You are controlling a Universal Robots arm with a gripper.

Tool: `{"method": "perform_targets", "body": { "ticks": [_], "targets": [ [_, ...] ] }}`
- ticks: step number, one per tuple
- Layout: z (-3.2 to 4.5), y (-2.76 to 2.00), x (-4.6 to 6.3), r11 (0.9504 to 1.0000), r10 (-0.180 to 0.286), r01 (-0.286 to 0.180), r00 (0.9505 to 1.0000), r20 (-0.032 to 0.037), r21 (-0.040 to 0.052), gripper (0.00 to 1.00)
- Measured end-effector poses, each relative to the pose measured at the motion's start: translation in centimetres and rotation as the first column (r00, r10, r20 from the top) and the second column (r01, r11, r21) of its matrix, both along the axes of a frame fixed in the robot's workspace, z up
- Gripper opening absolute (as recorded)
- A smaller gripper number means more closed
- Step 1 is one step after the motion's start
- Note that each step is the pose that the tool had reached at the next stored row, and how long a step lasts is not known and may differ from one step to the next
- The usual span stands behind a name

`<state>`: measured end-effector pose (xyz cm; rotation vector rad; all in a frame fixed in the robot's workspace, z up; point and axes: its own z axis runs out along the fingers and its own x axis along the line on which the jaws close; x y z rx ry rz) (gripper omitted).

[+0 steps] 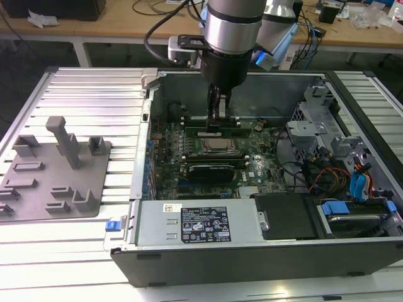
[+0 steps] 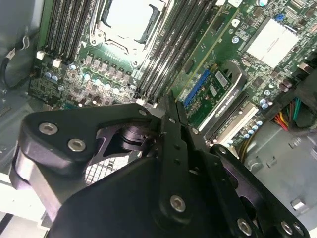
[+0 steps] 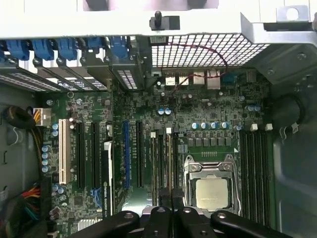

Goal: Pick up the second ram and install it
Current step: 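Pick up the second ram and move it above second insertion slot, then insert the second ram into the second slot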

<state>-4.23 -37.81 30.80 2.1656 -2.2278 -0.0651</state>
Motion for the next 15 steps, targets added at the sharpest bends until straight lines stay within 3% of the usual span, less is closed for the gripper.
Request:
{"method": "perform_targets", "body": {
  "ticks": [15],
  "targets": [
    [-0.79, 0.00, 0.00, 1.0000, 0.000, 0.000, 1.0000, -0.0001, -0.0023, 0.09]
  ]
}}
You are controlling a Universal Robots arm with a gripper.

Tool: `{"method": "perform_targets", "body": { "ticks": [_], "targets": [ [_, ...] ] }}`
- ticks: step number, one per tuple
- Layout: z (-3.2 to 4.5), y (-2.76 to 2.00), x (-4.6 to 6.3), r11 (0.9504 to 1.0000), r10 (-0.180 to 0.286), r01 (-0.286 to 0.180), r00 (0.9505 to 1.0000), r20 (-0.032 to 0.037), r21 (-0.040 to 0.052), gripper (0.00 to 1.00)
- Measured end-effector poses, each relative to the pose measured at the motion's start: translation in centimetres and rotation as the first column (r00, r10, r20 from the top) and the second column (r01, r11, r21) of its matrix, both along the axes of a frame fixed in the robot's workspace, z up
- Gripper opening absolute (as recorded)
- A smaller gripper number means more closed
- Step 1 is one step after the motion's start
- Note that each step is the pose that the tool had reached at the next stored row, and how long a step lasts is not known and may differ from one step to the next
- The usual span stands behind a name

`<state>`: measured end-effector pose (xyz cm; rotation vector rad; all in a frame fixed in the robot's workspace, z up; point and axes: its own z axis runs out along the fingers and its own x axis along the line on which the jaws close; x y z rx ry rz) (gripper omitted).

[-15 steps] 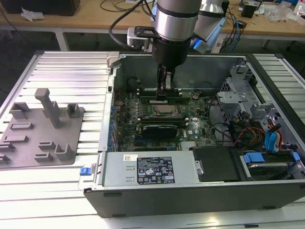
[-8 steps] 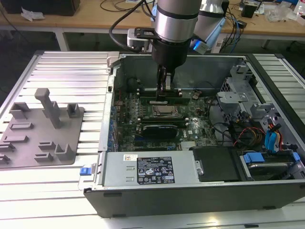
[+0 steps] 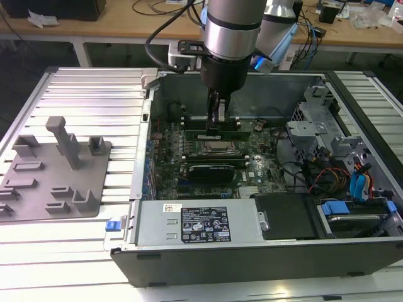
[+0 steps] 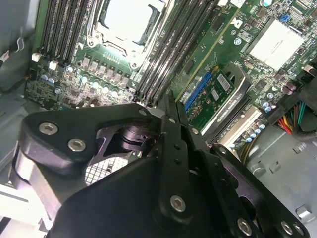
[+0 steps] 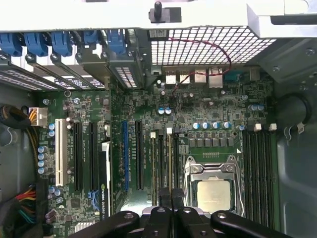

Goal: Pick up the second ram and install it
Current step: 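Insert the second ram into the second slot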

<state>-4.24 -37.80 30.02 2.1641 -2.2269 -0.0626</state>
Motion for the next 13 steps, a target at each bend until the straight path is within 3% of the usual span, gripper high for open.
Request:
{"method": "perform_targets", "body": {
  "ticks": [13],
  "targets": [
    [-0.86, 0.00, 0.00, 1.0000, 0.000, 0.000, 1.0000, 0.0001, -0.0054, 0.09]
  ]
}}
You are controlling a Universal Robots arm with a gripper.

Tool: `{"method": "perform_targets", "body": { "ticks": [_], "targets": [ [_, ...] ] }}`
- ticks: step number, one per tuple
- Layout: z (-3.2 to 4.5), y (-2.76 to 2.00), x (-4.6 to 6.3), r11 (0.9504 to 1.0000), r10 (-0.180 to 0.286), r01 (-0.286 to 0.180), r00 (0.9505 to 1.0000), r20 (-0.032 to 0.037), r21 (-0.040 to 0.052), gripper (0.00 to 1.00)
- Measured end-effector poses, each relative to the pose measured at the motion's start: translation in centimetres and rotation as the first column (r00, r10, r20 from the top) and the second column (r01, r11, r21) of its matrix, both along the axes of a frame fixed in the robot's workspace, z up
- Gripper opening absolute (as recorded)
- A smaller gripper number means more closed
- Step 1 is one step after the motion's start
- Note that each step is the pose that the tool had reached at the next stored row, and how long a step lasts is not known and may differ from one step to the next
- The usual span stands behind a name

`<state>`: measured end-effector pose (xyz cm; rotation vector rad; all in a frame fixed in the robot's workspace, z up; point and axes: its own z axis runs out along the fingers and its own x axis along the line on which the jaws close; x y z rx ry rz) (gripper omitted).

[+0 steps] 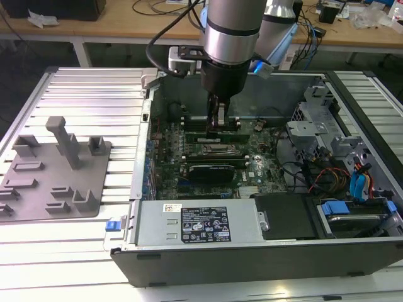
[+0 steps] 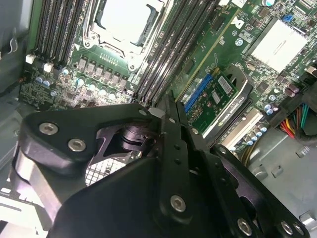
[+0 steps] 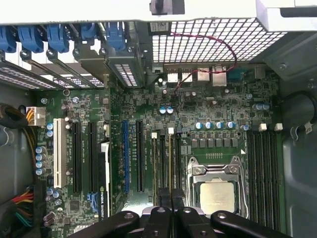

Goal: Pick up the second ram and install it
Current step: 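Insert the second ram into the second slot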

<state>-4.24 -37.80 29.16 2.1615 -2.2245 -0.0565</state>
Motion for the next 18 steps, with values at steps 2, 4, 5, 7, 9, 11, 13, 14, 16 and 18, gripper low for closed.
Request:
{"method": "perform_targets", "body": {
  "ticks": [2, 4, 5, 7, 9, 11, 13, 14, 16, 18],
  "targets": [
    [-0.22, 0.00, 0.0, 1.0000, 0.000, 0.000, 1.0000, 0.0000, 0.0000, 0.09],
    [-0.52, 0.00, 0.0, 1.0000, 0.000, 0.000, 1.0000, 0.0000, 0.0000, 0.09],
    [-0.59, 0.00, 0.0, 1.0000, 0.000, 0.000, 1.0000, 0.0000, 0.0000, 0.09],
    [-0.76, 0.00, 0.0, 1.0000, 0.000, 0.000, 1.0000, 0.0000, 0.0000, 0.09],
    [-1.08, 0.00, 0.0, 1.0000, 0.000, 0.000, 1.0000, 0.0000, -0.0001, 0.09],
    [-1.66, 0.00, 0.0, 1.0000, 0.000, 0.000, 1.0000, 0.0001, 0.0000, 0.09],
    [-2.06, 0.00, 0.0, 1.0000, 0.000, 0.000, 1.0000, 0.0001, 0.0001, 0.09],
    [-2.18, 0.00, 0.0, 1.0000, 0.000, 0.000, 1.0000, 0.0001, 0.0000, 0.09],
    [-2.54, 0.00, 0.0, 1.0000, 0.000, 0.000, 1.0000, 0.0000, 0.0000, 0.09],
    [-2.92, 0.00, 0.0, 1.0000, 0.000, 0.000, 1.0000, 0.0001, 0.0000, 0.09]
  ]
}}
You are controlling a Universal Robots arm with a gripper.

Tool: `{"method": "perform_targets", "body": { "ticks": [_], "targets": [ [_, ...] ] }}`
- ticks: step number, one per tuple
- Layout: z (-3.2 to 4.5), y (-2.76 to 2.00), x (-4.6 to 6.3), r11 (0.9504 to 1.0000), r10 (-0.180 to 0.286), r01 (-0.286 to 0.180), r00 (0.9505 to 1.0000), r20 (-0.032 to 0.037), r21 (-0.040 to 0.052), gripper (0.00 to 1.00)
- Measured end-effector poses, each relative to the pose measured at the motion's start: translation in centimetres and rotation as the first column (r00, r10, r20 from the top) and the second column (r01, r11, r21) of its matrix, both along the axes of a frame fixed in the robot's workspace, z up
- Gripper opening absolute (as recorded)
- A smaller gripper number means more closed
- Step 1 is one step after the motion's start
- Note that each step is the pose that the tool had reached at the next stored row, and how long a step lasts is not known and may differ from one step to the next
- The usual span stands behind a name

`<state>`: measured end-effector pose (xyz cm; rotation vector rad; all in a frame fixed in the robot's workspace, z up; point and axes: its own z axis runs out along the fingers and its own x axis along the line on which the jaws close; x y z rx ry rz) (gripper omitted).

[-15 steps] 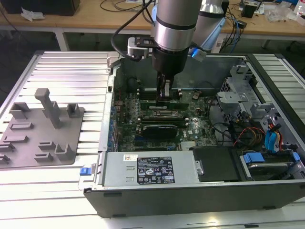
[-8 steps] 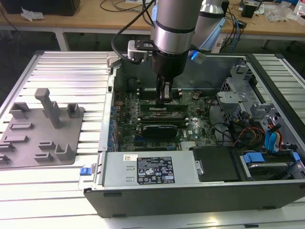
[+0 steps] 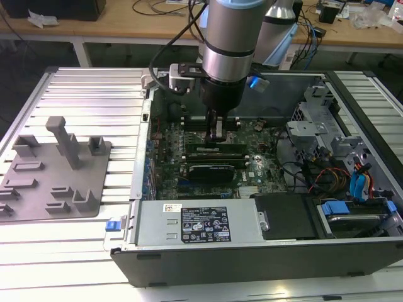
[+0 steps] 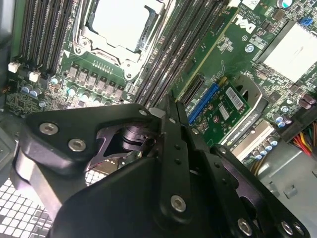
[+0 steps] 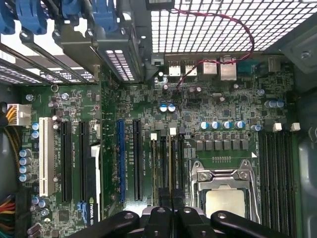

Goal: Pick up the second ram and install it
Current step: 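Insert the second ram into the second slot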

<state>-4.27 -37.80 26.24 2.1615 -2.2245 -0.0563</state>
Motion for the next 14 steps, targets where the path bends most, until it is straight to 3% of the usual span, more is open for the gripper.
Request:
{"method": "perform_targets", "body": {
  "ticks": [8, 14],
  "targets": [
    [-0.72, 0.02, 0.0, 1.0000, 0.000, 0.000, 1.0000, 0.0000, 0.0002, 0.09],
    [-1.34, 0.69, 0.1, 1.0000, 0.006, -0.006, 1.0000, 0.0000, 0.0003, 0.09]
  ]
}}
